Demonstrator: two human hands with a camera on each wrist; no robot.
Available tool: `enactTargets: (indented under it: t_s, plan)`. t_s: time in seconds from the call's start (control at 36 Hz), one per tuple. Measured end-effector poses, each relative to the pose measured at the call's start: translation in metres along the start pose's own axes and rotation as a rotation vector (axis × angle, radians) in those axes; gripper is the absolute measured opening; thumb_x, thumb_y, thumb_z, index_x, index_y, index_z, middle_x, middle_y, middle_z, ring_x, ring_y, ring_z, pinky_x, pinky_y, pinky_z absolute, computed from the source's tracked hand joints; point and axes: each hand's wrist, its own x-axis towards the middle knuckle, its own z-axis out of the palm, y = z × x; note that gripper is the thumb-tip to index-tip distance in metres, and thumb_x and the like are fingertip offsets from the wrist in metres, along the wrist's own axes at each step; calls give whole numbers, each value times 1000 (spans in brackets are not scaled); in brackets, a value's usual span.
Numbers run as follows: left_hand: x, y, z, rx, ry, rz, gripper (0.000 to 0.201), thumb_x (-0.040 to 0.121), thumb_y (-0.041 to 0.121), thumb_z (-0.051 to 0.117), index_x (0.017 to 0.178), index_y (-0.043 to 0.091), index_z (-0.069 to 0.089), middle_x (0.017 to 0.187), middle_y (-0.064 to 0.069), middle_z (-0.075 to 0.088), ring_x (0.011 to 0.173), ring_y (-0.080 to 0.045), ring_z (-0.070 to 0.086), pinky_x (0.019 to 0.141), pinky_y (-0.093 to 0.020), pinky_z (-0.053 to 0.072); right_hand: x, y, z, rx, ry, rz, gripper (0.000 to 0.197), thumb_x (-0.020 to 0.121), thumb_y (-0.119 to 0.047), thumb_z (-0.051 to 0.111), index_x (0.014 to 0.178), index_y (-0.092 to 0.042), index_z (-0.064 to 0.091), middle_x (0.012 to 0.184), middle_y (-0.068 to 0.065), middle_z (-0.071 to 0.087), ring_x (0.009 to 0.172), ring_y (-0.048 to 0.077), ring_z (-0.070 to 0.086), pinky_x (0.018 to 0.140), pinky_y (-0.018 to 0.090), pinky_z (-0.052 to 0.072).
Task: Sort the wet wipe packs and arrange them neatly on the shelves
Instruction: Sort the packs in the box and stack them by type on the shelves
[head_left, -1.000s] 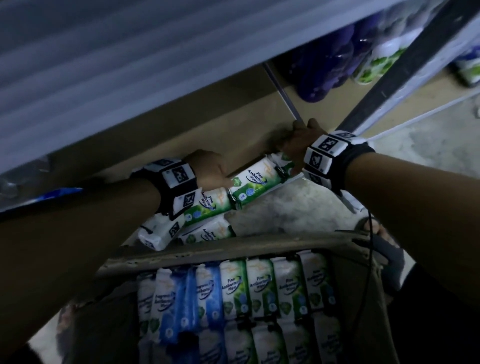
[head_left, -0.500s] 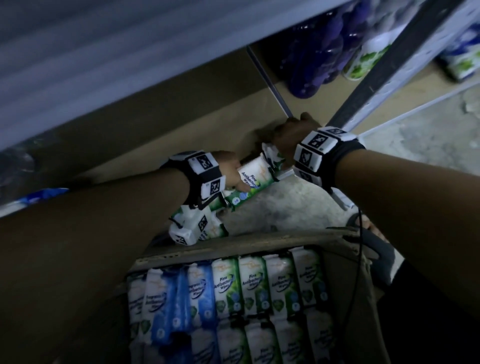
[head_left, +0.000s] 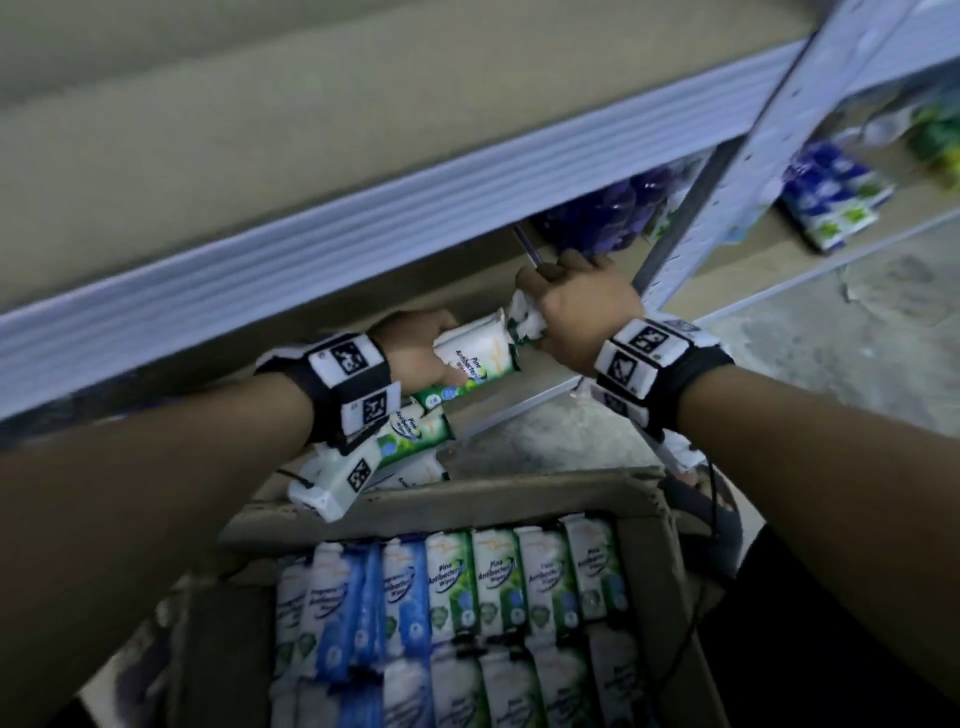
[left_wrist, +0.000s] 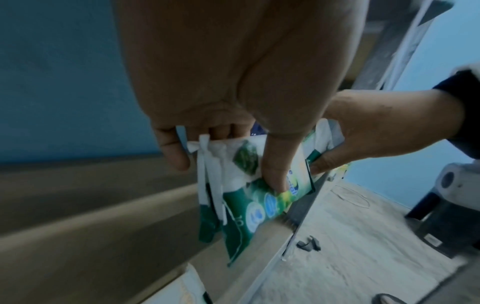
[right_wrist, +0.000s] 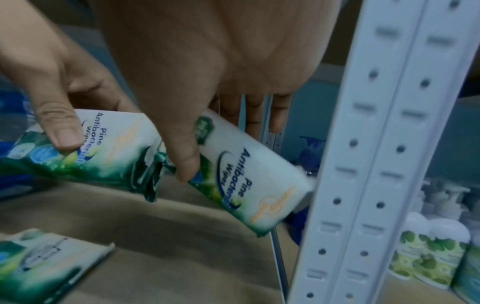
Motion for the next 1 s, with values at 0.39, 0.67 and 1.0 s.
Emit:
enactTargets:
  t_s: [0.39,0.67,1.0]
  plan:
    - [-183,32,-55,101,133,247,32,80,41,77,101,28,56,97,8,64,84,-11,59,75,-36,51,-119,-34,-137,327,26,-6,51,71,-43,72,105,-27,38,82,-7,53,74,23,57,60,32,45]
    - [-289,25,-94,-269,441,321,49,80,49,73,123,36,54,110,22,66,96,6,62,82,-29,52,-175,-55,-223,761,328,37,38,74,-47,80,89,-25,53,76,-7,66,64,5,59,56,26,45]
    - [-302,6,-143,-487,720,226,72,71,61,67,130,31,39,104,18,72,87,7,66,80,-21,52,-134,-82,-251,1443,430,224,38,84,-35,73,117,-40,54,89,1,75,79,22,71,68,46,58]
